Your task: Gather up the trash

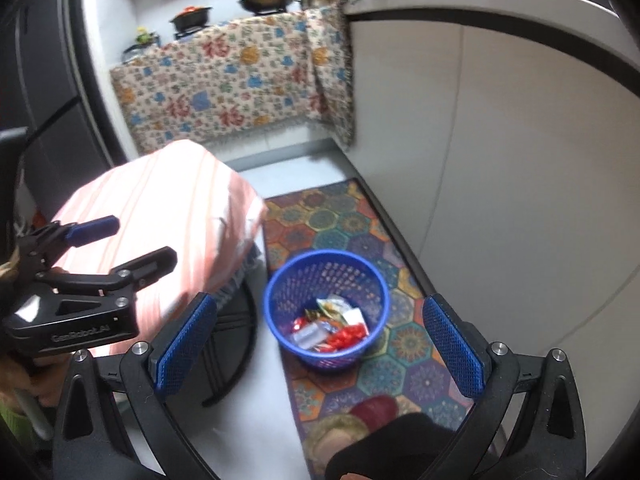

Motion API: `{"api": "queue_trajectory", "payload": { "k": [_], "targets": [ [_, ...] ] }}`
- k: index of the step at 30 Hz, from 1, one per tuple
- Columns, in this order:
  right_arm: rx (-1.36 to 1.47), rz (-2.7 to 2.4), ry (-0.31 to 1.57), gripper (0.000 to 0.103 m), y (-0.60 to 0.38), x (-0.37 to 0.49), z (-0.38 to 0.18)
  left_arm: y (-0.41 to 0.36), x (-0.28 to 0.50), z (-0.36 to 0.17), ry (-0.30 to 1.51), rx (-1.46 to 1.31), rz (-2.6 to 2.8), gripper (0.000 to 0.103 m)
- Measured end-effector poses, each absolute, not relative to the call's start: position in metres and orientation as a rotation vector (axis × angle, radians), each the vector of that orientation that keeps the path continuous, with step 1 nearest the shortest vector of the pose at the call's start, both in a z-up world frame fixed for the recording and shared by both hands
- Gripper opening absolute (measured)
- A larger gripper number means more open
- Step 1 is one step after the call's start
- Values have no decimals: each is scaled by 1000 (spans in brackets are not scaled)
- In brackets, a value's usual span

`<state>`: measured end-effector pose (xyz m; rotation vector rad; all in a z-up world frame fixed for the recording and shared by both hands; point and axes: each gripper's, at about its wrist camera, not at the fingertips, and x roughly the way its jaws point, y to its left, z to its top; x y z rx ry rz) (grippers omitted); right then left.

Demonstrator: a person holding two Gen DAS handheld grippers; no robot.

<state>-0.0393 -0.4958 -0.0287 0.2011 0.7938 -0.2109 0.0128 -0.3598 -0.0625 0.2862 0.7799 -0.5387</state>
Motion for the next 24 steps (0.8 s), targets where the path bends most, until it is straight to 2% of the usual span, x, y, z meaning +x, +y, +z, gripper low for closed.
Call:
{"api": "queue_trajectory", "payload": {
  "k": [24],
  "targets": [
    [245, -259, 845, 103, -492, -48, -33, -361, 15, -70, 812, 270, -526, 91]
  ]
}}
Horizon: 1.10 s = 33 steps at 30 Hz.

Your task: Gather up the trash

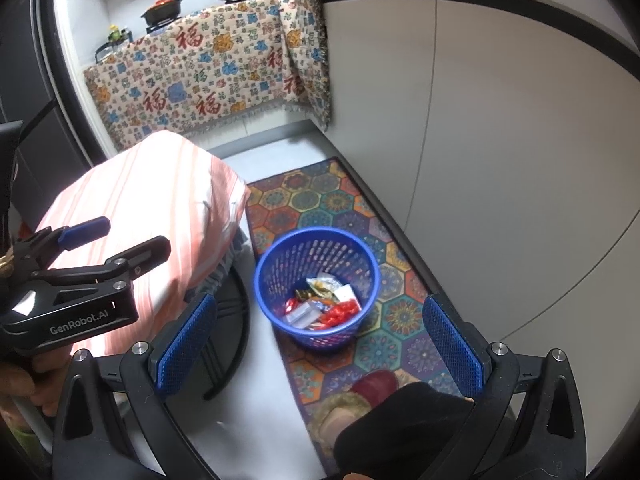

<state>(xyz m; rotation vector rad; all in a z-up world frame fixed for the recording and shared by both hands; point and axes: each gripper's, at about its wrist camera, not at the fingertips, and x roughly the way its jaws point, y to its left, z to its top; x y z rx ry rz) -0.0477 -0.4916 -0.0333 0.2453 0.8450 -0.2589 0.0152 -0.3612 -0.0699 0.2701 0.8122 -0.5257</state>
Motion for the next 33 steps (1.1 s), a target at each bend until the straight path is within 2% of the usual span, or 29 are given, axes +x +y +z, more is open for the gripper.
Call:
{"api": "queue_trajectory", "payload": {
  "k": [33],
  "targets": [
    [246, -268, 875, 103, -491, -46, -38, -365, 17, -76, 824, 287, -533, 91]
  ]
}}
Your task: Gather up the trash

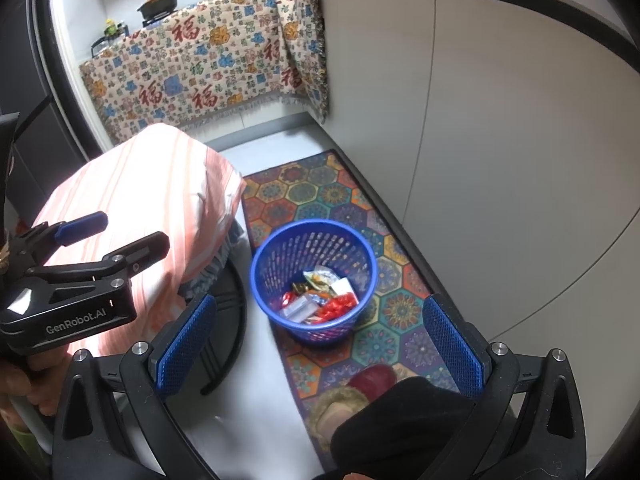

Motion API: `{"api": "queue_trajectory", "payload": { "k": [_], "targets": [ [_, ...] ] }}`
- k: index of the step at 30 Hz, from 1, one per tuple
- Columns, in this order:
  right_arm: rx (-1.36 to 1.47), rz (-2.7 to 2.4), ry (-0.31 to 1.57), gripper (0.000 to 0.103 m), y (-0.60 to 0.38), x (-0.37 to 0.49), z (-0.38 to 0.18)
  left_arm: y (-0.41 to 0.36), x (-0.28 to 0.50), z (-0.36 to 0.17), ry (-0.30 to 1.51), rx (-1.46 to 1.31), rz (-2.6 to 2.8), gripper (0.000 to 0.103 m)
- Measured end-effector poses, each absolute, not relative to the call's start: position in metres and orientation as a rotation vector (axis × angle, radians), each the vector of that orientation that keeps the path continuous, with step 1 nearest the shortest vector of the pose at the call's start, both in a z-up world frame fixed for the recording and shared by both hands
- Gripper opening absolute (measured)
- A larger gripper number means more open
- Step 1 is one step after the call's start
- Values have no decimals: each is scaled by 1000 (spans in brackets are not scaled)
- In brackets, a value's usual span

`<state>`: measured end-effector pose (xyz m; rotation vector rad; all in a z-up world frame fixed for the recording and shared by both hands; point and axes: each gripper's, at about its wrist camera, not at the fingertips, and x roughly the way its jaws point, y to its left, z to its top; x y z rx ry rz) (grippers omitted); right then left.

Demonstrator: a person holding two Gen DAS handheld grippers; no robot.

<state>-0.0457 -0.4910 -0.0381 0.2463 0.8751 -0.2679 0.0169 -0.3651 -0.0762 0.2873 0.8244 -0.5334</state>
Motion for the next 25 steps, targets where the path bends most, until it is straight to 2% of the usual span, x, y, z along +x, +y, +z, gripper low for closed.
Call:
{"api": "queue_trajectory", "payload": {
  "k": [25],
  "targets": [
    [259, -289, 901, 103, -500, -44, -47, -376, 16, -85, 837, 310, -538, 91]
  ]
}}
